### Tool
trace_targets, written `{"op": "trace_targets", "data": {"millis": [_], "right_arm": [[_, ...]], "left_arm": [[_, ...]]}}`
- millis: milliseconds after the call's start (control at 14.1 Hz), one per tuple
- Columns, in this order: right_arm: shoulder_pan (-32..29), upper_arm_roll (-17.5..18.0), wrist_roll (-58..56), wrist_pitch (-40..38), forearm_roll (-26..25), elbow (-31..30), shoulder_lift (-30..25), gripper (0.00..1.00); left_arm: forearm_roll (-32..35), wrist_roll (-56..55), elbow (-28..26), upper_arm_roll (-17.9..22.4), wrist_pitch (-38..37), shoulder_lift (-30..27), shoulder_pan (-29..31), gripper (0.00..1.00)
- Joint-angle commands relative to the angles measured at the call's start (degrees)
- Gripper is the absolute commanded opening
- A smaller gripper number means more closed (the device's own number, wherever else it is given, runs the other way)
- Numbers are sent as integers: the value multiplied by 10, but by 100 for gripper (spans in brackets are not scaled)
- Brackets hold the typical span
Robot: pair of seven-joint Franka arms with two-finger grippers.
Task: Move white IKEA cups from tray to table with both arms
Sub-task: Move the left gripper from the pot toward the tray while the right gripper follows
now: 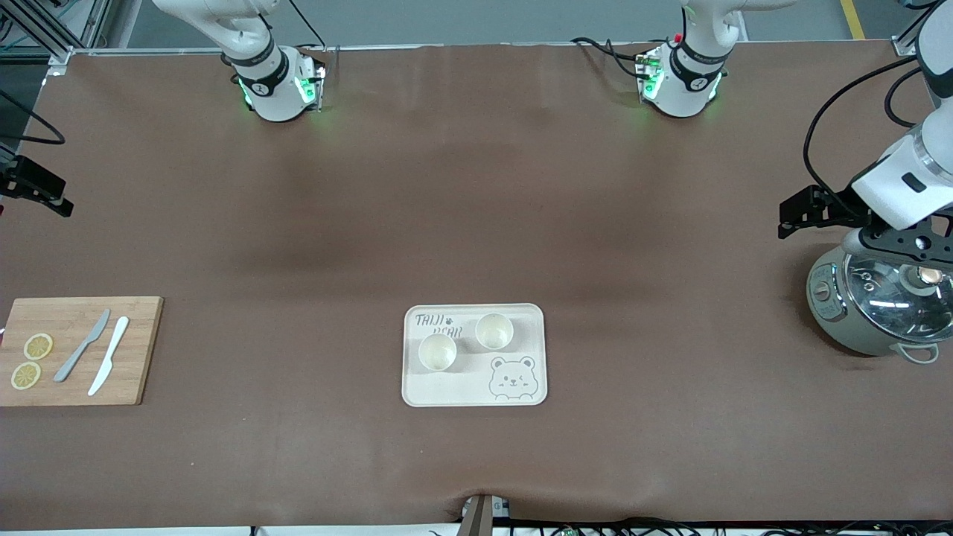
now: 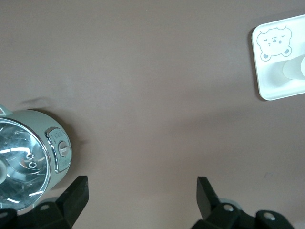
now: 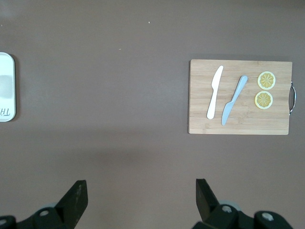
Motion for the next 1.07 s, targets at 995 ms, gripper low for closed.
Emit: {"op": "trace_targets", "data": {"millis": [995], "right_arm": [[2,11,-7,-17,-7,12,5,100]], "left_arm": [[-22,-290,179,10,74,244,-163,100]]}}
